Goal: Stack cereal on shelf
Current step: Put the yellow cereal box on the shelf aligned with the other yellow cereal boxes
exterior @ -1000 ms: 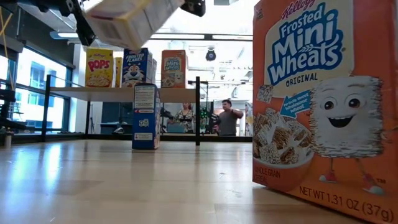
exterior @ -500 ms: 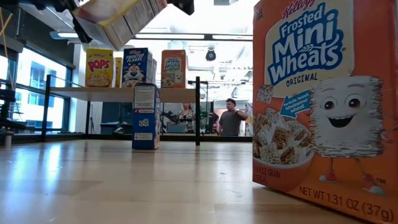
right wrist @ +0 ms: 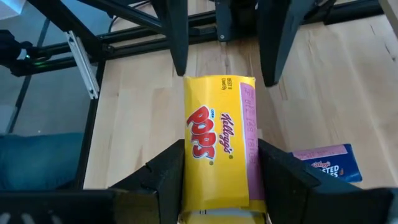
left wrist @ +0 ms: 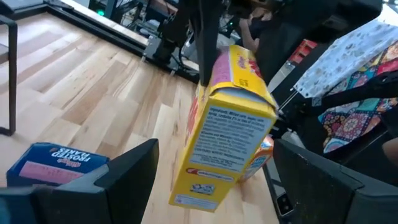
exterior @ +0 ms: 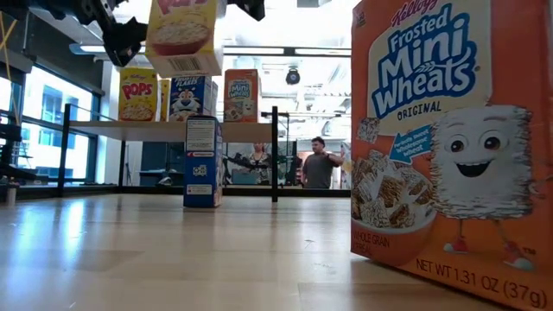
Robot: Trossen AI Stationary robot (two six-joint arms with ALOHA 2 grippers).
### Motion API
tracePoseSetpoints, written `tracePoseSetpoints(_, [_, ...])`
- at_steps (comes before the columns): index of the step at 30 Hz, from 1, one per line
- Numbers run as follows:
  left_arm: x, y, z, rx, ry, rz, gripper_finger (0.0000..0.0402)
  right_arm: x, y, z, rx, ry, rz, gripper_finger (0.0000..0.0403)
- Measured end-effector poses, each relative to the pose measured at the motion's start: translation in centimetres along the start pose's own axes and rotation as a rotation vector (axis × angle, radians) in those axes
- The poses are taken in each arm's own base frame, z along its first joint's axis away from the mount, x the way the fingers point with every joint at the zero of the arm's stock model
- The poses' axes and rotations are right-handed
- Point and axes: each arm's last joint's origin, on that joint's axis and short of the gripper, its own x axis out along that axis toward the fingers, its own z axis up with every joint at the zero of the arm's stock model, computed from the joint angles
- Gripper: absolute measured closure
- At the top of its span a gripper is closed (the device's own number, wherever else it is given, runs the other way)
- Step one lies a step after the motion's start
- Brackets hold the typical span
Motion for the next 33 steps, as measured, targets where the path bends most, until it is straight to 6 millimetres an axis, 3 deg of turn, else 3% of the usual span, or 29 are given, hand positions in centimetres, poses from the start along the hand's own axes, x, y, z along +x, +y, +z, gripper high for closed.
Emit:
tracePoseSetpoints(19, [0.3, -0.2, 0.4, 0.045, -0.033, -0.01, 0.0094, 0.0, 0.0, 0.0, 0.019, -0.002, -0.013, 0.0262])
tracePoseSetpoints(27, [0.0, -1.0, 2.0, 0.075, 0.064, 0.037, 0.0094, 1.0, 0.6, -0.8, 0.02, 0.034, -0.003, 0.0262])
tracePoseSetpoints(33, [0.9, -1.5, 2.9, 0.093, 0.159, 0.075, 0.0094, 1.1, 0.8, -0.9, 0.017, 0.038, 0.0, 0.0262])
